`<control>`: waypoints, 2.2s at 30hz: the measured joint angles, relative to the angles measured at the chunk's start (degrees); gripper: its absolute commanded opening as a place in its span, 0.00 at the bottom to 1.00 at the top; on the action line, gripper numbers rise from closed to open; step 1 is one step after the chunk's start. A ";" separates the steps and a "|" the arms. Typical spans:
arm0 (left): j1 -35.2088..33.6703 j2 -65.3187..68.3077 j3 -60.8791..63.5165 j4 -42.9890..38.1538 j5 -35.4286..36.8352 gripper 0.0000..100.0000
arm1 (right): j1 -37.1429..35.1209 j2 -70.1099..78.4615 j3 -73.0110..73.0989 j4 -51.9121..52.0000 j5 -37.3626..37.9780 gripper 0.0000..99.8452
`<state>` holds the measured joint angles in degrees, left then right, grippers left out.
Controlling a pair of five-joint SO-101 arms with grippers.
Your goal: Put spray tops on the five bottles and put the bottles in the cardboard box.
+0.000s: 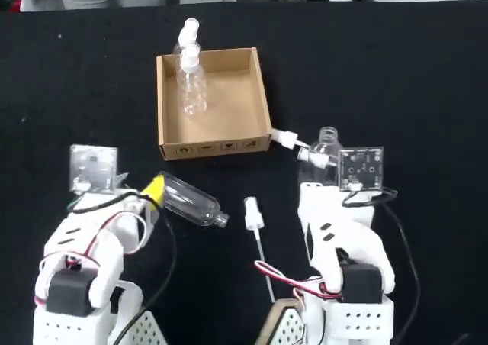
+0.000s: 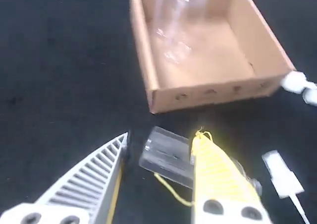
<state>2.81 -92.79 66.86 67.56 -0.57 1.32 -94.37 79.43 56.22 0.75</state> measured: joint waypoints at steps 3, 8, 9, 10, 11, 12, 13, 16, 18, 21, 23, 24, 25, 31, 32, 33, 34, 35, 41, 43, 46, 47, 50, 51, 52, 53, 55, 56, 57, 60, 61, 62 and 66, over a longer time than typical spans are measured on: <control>2.64 6.33 -3.08 0.00 -0.26 0.19 | 1.85 0.00 0.00 0.00 -0.88 0.12; 7.56 19.16 -9.32 0.00 -0.26 0.20 | 4.22 0.00 0.00 0.00 -0.97 0.12; 8.44 21.63 -10.37 0.00 -0.26 0.20 | 4.31 0.00 0.00 0.00 -0.97 0.12; 9.05 24.00 -11.43 0.00 -0.26 0.20 | 4.48 0.00 0.00 0.00 -0.97 0.12; 9.58 26.37 -12.48 0.00 -0.09 0.20 | 4.75 0.00 0.00 0.00 -0.97 0.12; 10.20 28.57 -13.54 0.00 0.88 0.20 | 4.84 0.00 0.00 0.00 -0.97 0.12; 10.90 30.68 -14.77 0.00 1.49 0.20 | 4.84 0.00 0.00 0.00 -0.97 0.12; 13.36 36.75 -17.93 0.35 2.81 0.20 | 4.84 0.00 0.00 0.00 -0.97 0.12; 15.03 40.70 -19.96 0.35 4.92 0.20 | 4.84 0.00 0.00 0.00 -0.97 0.12; 17.14 46.24 -23.12 0.35 8.44 0.19 | 4.84 0.00 0.00 0.00 -0.97 0.12; 18.64 49.85 -25.14 0.35 10.99 0.19 | 5.45 0.00 0.00 0.00 -0.97 0.12; 19.25 51.78 -26.11 0.35 12.31 0.19 | 6.15 0.00 0.00 0.00 -1.41 0.12; 19.96 53.63 -27.16 0.35 13.71 0.19 | 7.03 0.00 0.00 0.00 -2.20 0.12; 23.47 64.79 -33.49 0.35 21.71 0.19 | 9.05 0.00 0.00 -1.76 -3.60 0.12; 24.00 66.64 -34.20 0.35 22.77 0.19 | 9.05 0.00 0.00 -1.76 -3.60 0.12; 24.62 68.40 -34.90 0.35 23.65 0.19 | 9.05 0.00 0.00 -1.93 -3.60 0.12; 25.23 70.07 -35.43 0.35 24.62 0.19 | 9.05 0.00 0.00 -1.93 -3.60 0.12; 25.85 71.65 -35.96 0.35 25.67 0.19 | 9.05 0.00 0.00 -1.93 -3.60 0.12; 29.80 79.74 -40.97 0.26 31.65 0.19 | 9.05 0.00 0.00 -1.93 -3.78 0.12; 29.89 82.02 -42.90 0.26 32.97 0.19 | 9.05 0.00 0.00 -1.93 -3.78 0.12; 29.80 85.36 -45.19 0.26 34.55 0.19 | 9.05 0.00 0.00 -1.93 -3.78 0.12; 29.98 86.51 -45.63 0.26 35.08 0.20 | 9.05 0.00 0.00 -1.93 -3.78 0.12; 30.86 89.76 -47.03 0.26 37.01 0.20 | 9.05 0.00 0.00 -1.93 -3.78 0.12; 31.47 90.81 -47.47 0.26 37.36 0.20 | 9.05 0.00 0.00 -1.93 -3.78 0.12; 32.00 91.87 -48.09 0.26 37.80 0.20 | 9.05 0.00 0.00 -1.93 -3.78 0.12; 32.44 93.01 -48.62 0.26 38.33 0.20 | 9.05 0.00 0.00 -1.93 -3.78 0.12; 32.79 95.21 -49.58 0.26 39.30 0.20 | 9.05 0.00 0.00 -1.93 -3.78 0.12; 32.79 96.35 -50.20 0.26 39.74 0.20 | 9.05 0.00 0.00 -1.93 -3.78 0.12; 32.79 97.49 -50.81 0.26 40.09 0.19 | 9.05 0.00 0.00 -1.93 -3.78 0.12; 32.79 100.57 -52.57 0.26 41.14 0.19 | 9.05 0.00 0.00 -1.93 -3.78 0.12; 32.79 101.54 -53.19 0.26 41.32 0.19 | 9.05 0.00 0.00 -1.93 -3.78 0.12; 32.79 102.24 -53.71 0.26 41.32 0.19 | 9.05 0.00 0.00 -1.93 -3.78 0.12; 32.79 104.97 -55.21 0.26 41.49 0.19 | 9.05 0.00 0.00 -1.93 -3.78 0.12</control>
<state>35.60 12.18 11.65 67.82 40.92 10.37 -94.37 79.43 54.29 -3.03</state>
